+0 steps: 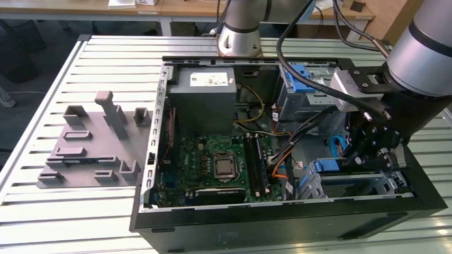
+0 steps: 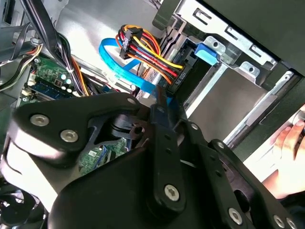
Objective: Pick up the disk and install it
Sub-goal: 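Insert the second disk wire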
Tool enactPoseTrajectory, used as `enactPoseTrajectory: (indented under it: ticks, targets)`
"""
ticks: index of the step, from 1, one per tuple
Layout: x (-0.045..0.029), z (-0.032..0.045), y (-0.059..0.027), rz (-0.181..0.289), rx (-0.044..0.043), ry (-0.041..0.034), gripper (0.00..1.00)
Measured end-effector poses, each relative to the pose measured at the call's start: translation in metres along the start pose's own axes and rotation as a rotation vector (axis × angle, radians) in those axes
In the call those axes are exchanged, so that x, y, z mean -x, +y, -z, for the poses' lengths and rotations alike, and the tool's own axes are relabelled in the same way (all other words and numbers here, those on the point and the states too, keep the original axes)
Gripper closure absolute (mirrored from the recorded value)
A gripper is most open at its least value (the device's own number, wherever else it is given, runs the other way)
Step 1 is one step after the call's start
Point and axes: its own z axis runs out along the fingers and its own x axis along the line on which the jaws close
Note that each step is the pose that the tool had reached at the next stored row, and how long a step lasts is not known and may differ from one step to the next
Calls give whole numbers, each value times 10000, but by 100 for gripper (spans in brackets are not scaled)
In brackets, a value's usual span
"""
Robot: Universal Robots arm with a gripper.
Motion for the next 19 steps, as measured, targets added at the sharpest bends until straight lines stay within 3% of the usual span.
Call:
enactPoseTrajectory:
  ticks: [1, 10, 19]
  targets:
    - [0, 0, 0, 0, 0, 0, 76]
    - [0, 34, -1, 1, 0, 22, 76]
    - [1, 154, -6, 4, 1, 97, 77]
